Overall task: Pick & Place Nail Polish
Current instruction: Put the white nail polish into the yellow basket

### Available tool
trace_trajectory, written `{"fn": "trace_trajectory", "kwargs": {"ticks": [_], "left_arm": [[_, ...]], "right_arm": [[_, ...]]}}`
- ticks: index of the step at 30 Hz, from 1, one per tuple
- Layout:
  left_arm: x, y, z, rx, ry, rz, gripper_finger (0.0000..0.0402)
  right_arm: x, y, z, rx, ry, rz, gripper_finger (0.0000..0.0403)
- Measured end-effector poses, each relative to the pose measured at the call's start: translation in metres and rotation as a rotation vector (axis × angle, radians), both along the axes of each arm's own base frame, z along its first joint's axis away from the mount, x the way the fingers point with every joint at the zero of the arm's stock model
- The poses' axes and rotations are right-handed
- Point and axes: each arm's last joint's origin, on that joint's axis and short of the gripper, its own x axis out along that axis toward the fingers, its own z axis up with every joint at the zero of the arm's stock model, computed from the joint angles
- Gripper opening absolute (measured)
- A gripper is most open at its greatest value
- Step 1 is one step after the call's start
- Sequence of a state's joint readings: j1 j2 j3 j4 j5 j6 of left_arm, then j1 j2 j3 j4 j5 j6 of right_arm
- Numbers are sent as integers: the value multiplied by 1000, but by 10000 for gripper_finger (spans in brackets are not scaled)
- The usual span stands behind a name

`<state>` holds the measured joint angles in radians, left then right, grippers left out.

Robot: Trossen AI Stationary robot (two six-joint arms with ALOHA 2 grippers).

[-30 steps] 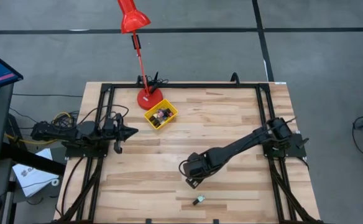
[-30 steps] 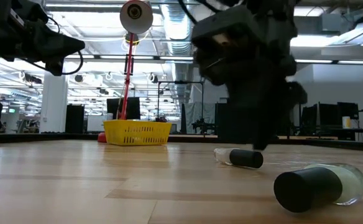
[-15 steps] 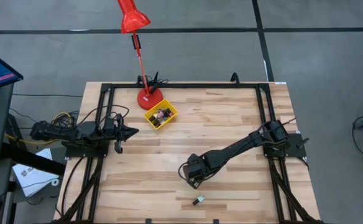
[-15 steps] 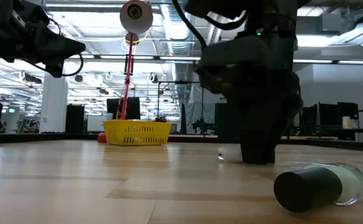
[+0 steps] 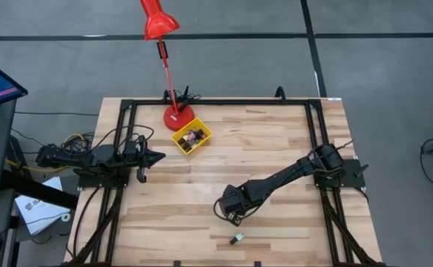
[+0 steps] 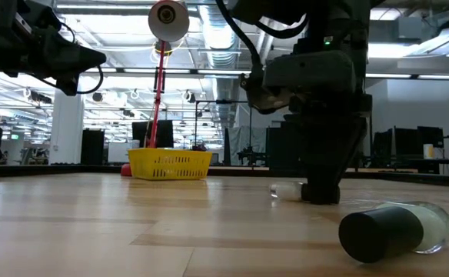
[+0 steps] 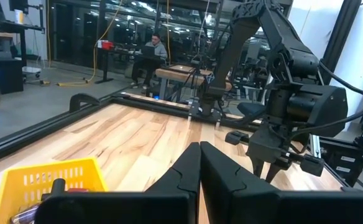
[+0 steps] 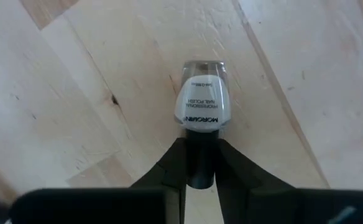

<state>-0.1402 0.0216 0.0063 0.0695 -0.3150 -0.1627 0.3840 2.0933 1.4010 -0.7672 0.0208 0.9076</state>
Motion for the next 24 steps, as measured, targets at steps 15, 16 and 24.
{"fn": "trace_trajectory", "kwargs": {"ticks": [15, 16, 24], "left_arm": [[0, 0, 0, 0, -5, 0, 0], [0, 0, 1, -1, -6, 0, 0], [0, 0, 1, -1, -8, -1, 0]], "right_arm": [[48, -66, 60, -79, -123, 98, 45], [53, -73, 66, -92, -150, 104, 45], [82, -150, 112, -235, -316, 77, 45]]}}
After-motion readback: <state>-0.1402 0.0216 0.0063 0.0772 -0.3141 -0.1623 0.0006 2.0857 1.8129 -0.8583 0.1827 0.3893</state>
